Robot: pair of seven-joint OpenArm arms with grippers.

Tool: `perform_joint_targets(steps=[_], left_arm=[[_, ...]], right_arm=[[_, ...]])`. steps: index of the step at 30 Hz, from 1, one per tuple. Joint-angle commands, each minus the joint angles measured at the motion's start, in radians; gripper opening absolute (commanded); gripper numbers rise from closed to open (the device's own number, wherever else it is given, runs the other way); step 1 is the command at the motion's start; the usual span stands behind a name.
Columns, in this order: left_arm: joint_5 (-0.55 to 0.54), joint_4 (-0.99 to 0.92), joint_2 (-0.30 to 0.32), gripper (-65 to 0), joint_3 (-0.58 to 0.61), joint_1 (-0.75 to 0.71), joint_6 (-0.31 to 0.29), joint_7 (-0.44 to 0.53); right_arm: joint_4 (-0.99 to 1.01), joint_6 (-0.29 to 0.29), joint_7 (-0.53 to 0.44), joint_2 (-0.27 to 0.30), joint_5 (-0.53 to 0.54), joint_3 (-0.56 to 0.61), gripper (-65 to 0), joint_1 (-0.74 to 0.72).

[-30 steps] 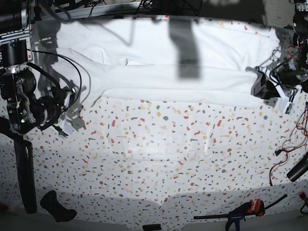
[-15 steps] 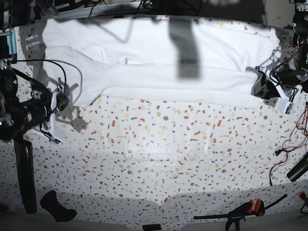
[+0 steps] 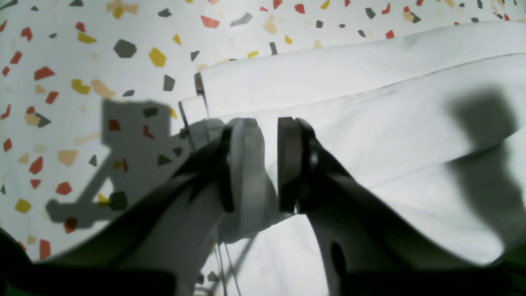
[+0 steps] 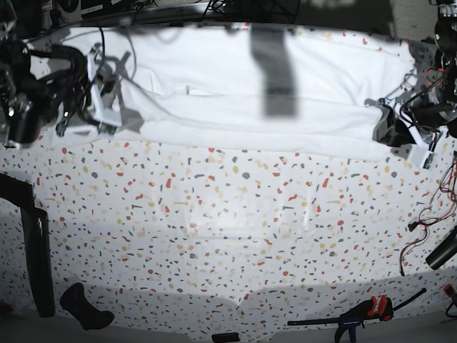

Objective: Fold the T-shirt properly
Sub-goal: 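Move the right gripper along the shirt strip to its end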

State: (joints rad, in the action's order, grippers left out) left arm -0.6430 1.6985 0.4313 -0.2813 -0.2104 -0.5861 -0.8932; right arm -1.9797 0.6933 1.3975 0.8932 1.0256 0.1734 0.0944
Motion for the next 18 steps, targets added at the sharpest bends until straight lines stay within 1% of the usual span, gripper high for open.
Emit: perform_joint_targets(steps=[1,10,14,18], left_arm=[[-0.011,0.017,0.015,-50.7,-0.008,0.011,-0.004,0.010],[-0.011,0.017,0.015,-50.7,-0.008,0.011,-0.004,0.004],[-0.011,0.017,0.015,-50.7,-0.008,0.011,-0.004,0.004],[-0.011,0.017,0.015,-50.7,-0.008,0.011,-0.004,0.005]], right_arm=[[-0.029,0.005,-0.001,0.021,0.011,-0.010,-65.0,0.011],[-0.192,0.005,-0.001,0.021,0.003,-0.010,-65.0,0.236],[-0.213,0.005,-0.001,0.021,-0.005,-0.010,-65.0,0.332],[-0.213,0.005,-0.001,0.021,-0.019,-0.010,-65.0,0.388]])
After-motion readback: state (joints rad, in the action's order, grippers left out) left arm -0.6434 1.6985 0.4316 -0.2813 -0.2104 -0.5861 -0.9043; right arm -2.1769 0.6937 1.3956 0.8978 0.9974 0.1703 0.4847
